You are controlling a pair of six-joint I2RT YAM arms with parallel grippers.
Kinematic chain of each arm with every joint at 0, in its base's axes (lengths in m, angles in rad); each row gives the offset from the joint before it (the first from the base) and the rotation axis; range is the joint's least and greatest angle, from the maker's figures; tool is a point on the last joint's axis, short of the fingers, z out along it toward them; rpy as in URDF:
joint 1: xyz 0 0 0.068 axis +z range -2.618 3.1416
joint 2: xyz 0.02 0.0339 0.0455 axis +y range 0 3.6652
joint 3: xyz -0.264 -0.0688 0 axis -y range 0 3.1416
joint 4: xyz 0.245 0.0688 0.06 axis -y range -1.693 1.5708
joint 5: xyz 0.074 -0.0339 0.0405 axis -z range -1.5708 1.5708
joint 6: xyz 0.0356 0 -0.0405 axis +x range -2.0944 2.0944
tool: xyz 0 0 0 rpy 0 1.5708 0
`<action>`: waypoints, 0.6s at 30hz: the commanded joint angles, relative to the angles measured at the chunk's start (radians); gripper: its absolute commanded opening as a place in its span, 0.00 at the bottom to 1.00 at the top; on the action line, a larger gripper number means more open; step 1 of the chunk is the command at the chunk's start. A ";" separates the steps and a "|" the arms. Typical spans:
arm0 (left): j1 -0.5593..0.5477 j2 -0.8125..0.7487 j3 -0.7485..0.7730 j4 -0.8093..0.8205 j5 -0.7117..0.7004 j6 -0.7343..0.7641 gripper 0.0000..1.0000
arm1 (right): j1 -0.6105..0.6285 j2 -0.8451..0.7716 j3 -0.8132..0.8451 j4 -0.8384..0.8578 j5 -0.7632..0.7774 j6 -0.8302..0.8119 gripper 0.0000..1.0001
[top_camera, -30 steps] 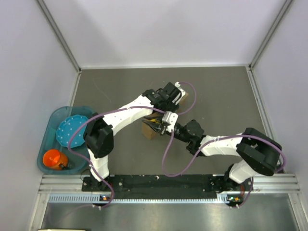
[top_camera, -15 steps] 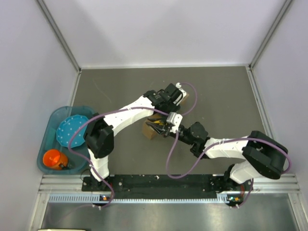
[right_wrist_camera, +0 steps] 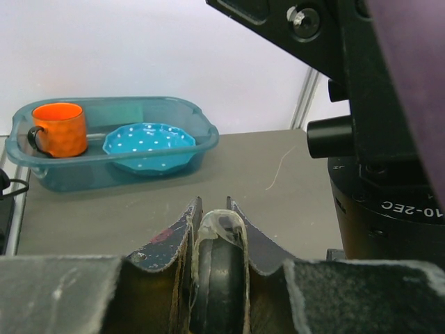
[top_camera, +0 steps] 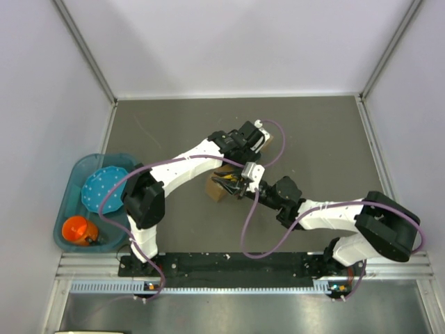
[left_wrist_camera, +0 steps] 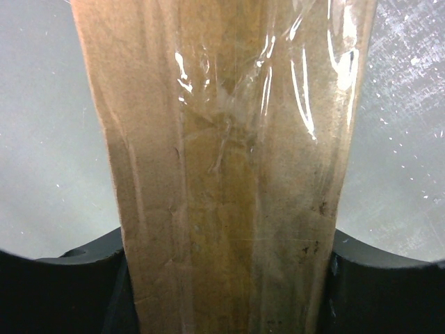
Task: Unpack the express box
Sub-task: Cut the express box at the center of the board.
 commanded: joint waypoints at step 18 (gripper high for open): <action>0.075 0.112 -0.089 -0.107 0.033 0.048 0.00 | 0.002 -0.051 -0.132 -0.174 0.068 0.042 0.00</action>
